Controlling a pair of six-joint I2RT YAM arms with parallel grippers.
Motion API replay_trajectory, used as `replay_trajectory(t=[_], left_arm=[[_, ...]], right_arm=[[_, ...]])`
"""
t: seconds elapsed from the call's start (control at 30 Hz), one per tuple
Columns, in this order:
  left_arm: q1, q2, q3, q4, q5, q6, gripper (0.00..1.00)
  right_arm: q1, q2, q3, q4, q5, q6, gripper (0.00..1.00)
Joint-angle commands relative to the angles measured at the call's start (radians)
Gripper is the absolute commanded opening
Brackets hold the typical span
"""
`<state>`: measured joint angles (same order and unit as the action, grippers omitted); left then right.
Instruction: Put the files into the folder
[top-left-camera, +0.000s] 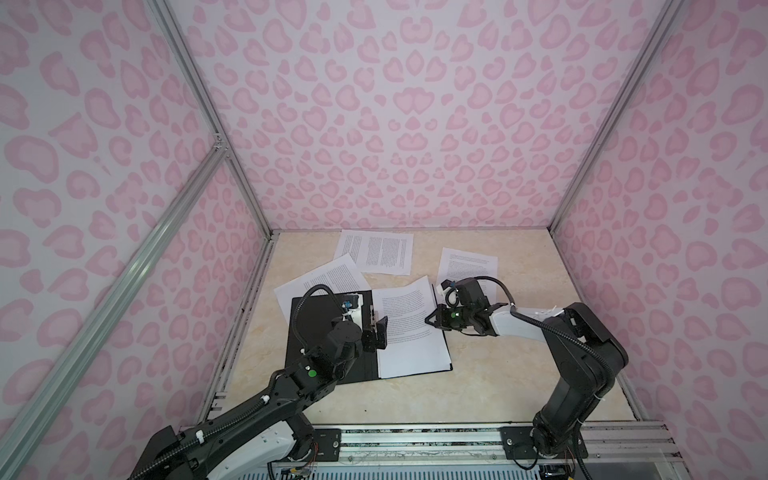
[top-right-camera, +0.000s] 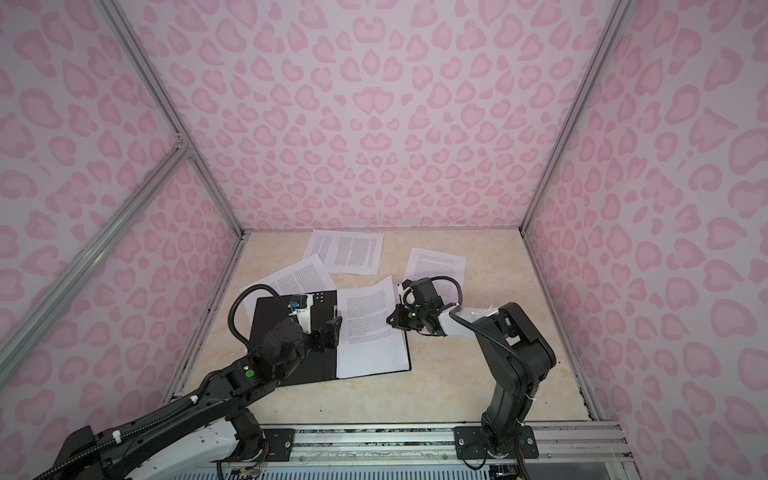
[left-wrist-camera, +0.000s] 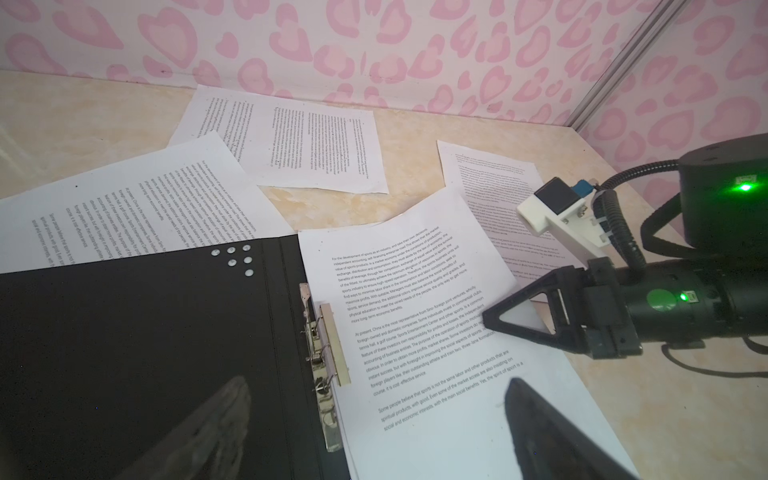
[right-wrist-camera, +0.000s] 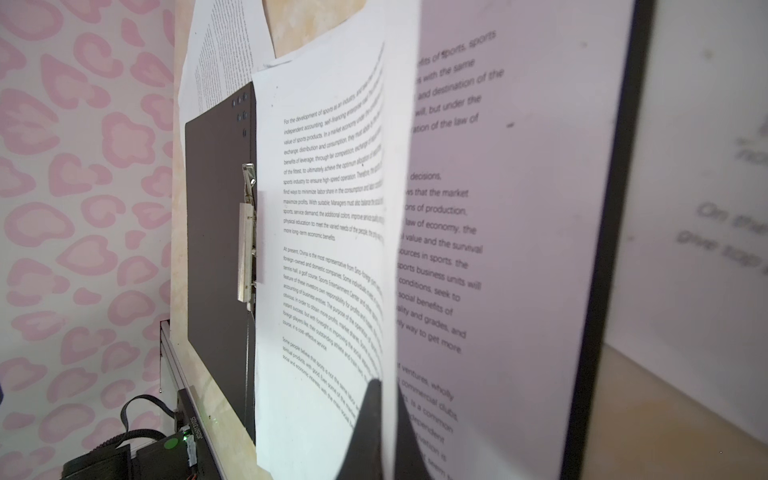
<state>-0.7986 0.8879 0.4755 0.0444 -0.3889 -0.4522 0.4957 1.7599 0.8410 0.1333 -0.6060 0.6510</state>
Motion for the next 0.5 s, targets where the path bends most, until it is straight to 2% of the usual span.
replay_trajectory(t=[0.0,0.47], left_arm=[[0.002,0.004,0.017,0.012,0.002,-0.003,0.97],[0.001,0.024,0.023,0.01,0.006,-0.003,0.97]], right_arm=[[0.006,0.013,-0.005,0.027,0.003,0.006,0.0],[0.017,0.013,-0.005,0.027,0.003,0.009,0.0]])
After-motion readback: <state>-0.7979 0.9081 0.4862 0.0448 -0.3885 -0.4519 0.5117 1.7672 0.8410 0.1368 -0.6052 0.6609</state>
